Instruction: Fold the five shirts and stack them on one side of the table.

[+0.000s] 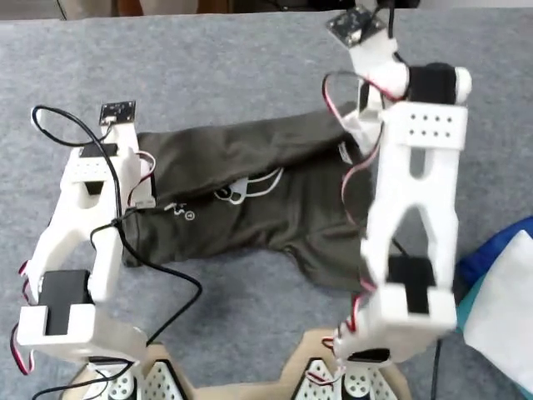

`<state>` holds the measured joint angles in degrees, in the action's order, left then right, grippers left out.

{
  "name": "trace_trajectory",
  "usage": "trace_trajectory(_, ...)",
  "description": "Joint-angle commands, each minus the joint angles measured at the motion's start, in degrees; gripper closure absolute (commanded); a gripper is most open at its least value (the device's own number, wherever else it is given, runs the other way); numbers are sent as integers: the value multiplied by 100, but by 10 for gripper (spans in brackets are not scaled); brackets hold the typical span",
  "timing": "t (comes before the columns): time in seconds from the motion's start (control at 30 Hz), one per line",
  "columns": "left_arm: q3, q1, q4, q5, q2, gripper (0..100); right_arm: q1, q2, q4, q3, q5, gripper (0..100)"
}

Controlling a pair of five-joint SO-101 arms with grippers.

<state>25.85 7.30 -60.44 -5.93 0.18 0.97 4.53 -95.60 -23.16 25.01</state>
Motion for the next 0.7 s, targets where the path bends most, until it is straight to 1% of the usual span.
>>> trace_trajectory(0.0, 290, -35, 79, -132, -541, 981, 321, -1191, 914, 2053, 273, 994)
trace_trajectory(0.1, 686, 70, 202, -149, -980, 981, 593, -1930, 1688, 3653, 492, 994)
trace_trajectory(0.13, 791, 202, 211, -255, -1156, 981, 681, -2132, 1908, 4092, 554, 994)
trace_trajectory(0.23, 1073, 448, 141, -545, -1648, 981, 1007, -2527, 2400, 5007, 580, 994)
trace_trajectory(0.33, 1257, 431, -185, -756, -1956, 981, 1437, -2519, 2523, 5376, 712, 994)
trace_trajectory(0.5, 1547, 466, -396, -862, -2264, 981, 2088, -2589, 2505, 5807, 1108, 994)
trace_trajectory(0.6, 1829, 475, -413, -923, -2325, 981, 2237, -2941, 2514, 6176, 1424, 994)
trace_trajectory(0.67, 1969, 475, -396, -932, -2343, 981, 2246, -3248, 2549, 6440, 1486, 994)
